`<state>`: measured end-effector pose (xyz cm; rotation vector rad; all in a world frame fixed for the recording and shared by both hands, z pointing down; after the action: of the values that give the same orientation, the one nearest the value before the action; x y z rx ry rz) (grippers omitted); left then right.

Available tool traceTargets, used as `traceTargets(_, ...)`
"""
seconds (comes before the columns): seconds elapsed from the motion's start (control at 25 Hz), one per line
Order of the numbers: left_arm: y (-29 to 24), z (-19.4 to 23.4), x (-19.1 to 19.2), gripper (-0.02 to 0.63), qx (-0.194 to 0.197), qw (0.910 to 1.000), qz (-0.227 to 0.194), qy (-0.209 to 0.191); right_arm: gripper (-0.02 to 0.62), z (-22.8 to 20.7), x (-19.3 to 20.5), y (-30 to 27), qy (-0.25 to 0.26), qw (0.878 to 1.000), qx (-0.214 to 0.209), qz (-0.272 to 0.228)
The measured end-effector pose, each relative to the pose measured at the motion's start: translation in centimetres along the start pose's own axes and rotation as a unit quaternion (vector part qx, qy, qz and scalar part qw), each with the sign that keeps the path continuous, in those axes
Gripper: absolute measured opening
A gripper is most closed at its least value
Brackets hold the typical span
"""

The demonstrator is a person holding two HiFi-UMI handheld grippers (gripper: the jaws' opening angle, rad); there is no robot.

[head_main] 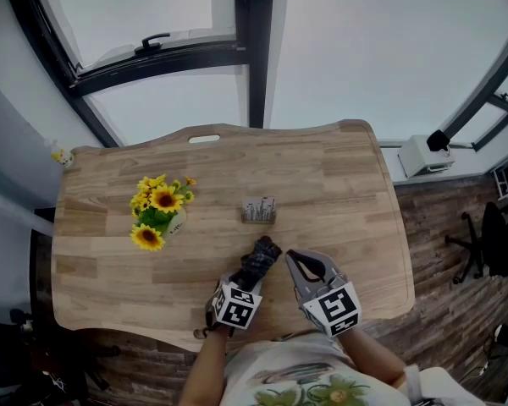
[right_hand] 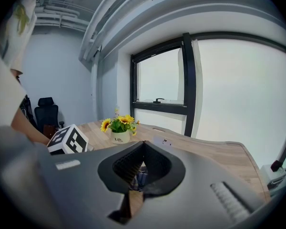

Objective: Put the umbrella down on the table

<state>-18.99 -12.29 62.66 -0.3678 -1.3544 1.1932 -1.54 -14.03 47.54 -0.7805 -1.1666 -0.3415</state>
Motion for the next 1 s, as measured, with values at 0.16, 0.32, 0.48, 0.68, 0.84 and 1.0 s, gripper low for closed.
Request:
traceTargets(0.16,-0.6,0.1,0.5,0.213,0.002,0.9999,0.012,0.001,-0.002,0.1,0.1,0.0,-0.001,1.0,0.001,0.002)
traceTargets(0.32,-1.1,0.1,0.9,0.213,0.002,0.9997,0.023,-0.002,-0.002,0.2,0.1,0.0,-0.001,1.0,0.002,0.003)
traceTargets(0.48,-1.4,0.2,1.1,0.215,0.005,0.9996,0.027,0.001,-0.002,0.3,0.3,0.0,-0.001,1.0,0.002,0.007)
traceTargets(0.68,-1.7,0.2,1.2,0.222,0.006,0.9994,0.034,-0.002,-0.002,0.3,0.5,0.1,-0.003,1.0,0.003,0.009)
traceTargets(0.84,-1.8,0.3,1.4,0.234,0.011,0.9993,0.035,-0.007,-0.002,0.5,0.6,0.1,-0.003,1.0,0.004,0.007)
traceTargets(1.0,-1.9,0.2,1.4,0.265,0.016,0.9991,0.035,-0.019,-0.002,0.5,0.5,0.2,-0.003,1.0,0.004,0.006)
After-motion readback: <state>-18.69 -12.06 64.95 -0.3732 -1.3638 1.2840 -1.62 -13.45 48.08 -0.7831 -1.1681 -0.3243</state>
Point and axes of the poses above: the fingertips, and each gripper's own axes: y backward along the fingers, z to its left, x out of its underside, the point moved 10 cm from there along y, backward along the fingers, and after that the axes turned 11 degrees about y, right-handed, at the moved point
